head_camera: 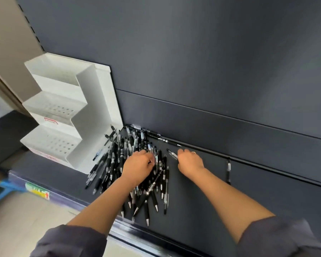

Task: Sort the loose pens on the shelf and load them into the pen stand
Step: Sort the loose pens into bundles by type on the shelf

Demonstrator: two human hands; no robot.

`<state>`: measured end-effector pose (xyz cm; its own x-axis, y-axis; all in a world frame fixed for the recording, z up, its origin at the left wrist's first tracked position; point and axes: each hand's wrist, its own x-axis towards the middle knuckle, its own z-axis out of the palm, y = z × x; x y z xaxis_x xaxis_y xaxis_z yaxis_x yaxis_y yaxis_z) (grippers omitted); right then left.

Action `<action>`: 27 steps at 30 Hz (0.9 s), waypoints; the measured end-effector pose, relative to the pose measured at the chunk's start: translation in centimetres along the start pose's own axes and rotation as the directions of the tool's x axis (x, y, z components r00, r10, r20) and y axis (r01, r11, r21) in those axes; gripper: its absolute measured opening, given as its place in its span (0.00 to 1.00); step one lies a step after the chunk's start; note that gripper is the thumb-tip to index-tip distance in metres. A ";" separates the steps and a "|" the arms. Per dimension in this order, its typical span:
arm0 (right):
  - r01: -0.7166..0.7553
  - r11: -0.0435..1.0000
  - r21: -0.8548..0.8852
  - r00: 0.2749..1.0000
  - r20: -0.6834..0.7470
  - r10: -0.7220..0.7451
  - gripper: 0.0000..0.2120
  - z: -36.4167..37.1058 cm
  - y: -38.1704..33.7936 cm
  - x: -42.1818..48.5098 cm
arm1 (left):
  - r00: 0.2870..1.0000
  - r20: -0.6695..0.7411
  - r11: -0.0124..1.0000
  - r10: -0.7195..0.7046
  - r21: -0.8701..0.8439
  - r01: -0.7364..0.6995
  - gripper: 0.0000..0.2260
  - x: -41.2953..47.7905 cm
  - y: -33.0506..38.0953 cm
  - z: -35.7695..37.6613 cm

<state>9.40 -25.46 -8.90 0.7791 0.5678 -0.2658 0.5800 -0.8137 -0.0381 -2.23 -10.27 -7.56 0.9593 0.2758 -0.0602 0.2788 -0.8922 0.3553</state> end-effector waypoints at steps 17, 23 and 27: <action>-0.283 0.841 0.461 0.940 0.309 0.147 0.14 0.3 -3.8 -2.2 | 0.999 0.027 0.999 -0.028 0.023 0.027 0.09 -0.4 2.0 1.5; -0.357 0.798 0.485 0.917 0.343 0.201 0.11 0.6 -4.2 -3.1 | 0.997 0.025 0.996 -0.077 -0.045 0.078 0.10 -0.6 2.3 2.2; -0.371 0.736 0.566 0.918 0.345 0.197 0.08 0.0 -4.0 -3.0 | 0.996 0.045 0.991 -0.072 -0.110 0.077 0.13 -0.7 2.0 2.0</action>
<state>4.75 -23.90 -7.99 0.7473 0.3173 -0.5838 0.0030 -0.8802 -0.4746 -2.21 -12.95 -8.63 0.9377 0.3230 -0.1277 0.3450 -0.8236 0.4502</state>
